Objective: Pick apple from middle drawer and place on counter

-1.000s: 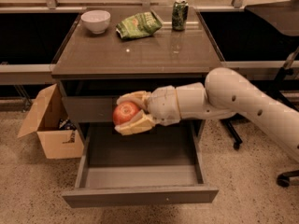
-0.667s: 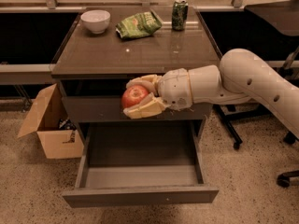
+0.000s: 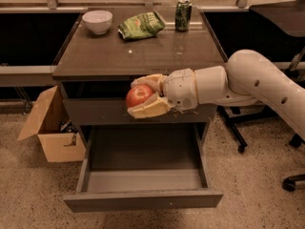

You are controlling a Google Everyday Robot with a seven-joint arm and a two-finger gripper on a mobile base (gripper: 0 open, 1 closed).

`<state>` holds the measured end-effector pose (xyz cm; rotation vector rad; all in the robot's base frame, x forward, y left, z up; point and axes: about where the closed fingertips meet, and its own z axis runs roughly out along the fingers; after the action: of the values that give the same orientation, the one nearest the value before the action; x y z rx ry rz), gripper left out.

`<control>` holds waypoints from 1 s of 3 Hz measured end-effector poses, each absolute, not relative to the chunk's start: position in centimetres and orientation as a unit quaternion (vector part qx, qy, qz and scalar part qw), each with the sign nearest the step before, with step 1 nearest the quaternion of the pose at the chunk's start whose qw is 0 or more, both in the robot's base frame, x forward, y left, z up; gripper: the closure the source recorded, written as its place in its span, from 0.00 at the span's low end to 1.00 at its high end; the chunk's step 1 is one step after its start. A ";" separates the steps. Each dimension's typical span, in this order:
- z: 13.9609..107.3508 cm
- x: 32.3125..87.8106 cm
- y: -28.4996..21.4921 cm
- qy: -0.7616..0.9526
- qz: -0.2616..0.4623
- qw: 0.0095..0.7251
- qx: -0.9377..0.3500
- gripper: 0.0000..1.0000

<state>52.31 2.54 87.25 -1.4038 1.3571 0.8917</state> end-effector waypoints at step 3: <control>92.2 62.8 -5.9 0.625 0.345 0.494 -0.496 1.00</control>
Offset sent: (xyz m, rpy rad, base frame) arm 0.1160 -0.1131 0.0735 0.0095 0.0673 -0.2608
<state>62.82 -5.88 92.23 -1.2033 1.5158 0.8354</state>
